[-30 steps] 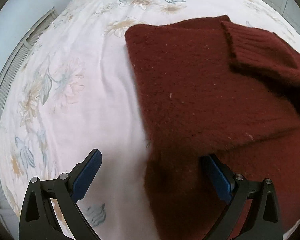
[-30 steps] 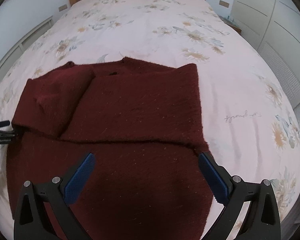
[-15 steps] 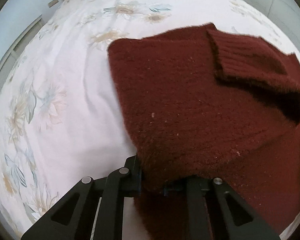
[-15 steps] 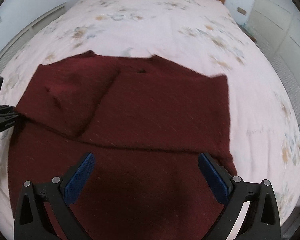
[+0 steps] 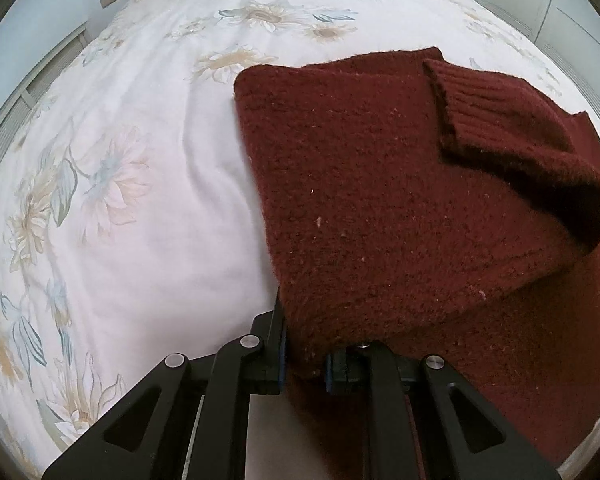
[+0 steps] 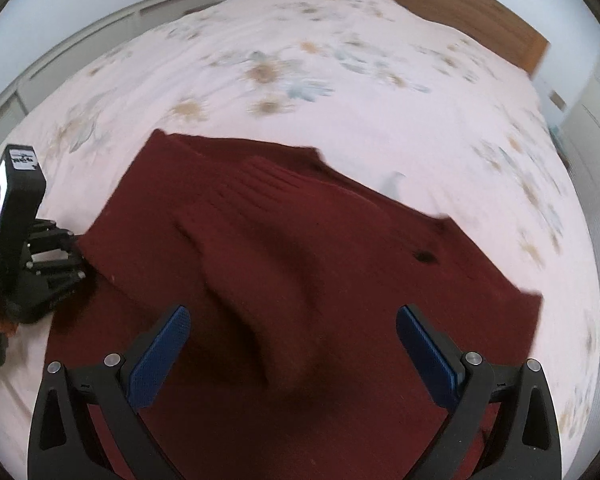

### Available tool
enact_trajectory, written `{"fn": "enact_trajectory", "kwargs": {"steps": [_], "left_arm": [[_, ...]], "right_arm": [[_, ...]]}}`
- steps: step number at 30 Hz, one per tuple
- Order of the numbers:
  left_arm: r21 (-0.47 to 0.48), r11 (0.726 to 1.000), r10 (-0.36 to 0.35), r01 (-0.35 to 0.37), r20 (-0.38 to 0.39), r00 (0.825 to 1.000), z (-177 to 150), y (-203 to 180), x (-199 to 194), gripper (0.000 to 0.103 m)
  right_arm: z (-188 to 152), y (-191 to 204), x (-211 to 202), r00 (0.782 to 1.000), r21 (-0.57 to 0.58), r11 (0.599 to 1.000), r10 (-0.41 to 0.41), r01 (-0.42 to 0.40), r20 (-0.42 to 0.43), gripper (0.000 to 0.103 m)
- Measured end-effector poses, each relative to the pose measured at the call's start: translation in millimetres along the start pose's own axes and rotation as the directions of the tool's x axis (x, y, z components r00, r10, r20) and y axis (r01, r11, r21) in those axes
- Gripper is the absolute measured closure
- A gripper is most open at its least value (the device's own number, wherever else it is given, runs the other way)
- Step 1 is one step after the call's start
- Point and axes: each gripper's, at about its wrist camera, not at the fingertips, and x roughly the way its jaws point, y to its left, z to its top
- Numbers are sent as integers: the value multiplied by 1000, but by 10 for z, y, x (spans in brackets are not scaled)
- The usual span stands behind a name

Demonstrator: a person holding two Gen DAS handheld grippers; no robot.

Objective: Fold small clothes
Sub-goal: 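Hold the sweater edge with the left gripper while the right gripper grasps the sleeve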

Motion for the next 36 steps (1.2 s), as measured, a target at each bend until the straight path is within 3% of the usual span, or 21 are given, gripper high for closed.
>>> {"fn": "enact_trajectory", "kwargs": {"steps": [4, 8, 11, 13, 15, 19, 26, 30, 36], "left_arm": [[-44, 999, -30, 30, -11, 999, 16, 5, 3, 91], [-43, 999, -33, 32, -18, 999, -17, 53, -42, 91], [-51, 998, -36, 35, -21, 999, 12, 77, -15, 90], [-62, 997, -40, 38, -22, 999, 11, 96, -17, 90], [-57, 998, -36, 35, -20, 999, 46, 251, -16, 90], [-53, 998, -29, 28, -7, 1000, 27, 190, -44, 91], [-31, 999, -6, 6, 7, 1000, 56, 113, -201, 91], [-21, 1000, 9, -9, -1, 1000, 69, 97, -190, 91], [-35, 999, 20, -21, -15, 1000, 113, 89, -127, 91]], "right_arm": [[170, 251, 335, 999, -79, 997, 2, -5, -44, 0], [211, 370, 639, 994, -75, 997, 3, -11, -107, 2], [166, 352, 665, 994, -54, 998, 27, -33, -102, 30], [147, 262, 584, 996, -32, 999, 0, -2, -86, 76], [131, 94, 458, 997, 30, 999, 38, -37, -63, 91], [63, -381, 119, 994, 176, 979, 107, -107, 10, 92], [-224, -1104, -268, 990, 363, 923, 94, -125, 102, 93], [-520, -1420, -157, 994, 452, 885, 87, -111, 73, 93], [-920, -1571, 151, 994, 524, 846, 113, -95, -2, 93]]}}
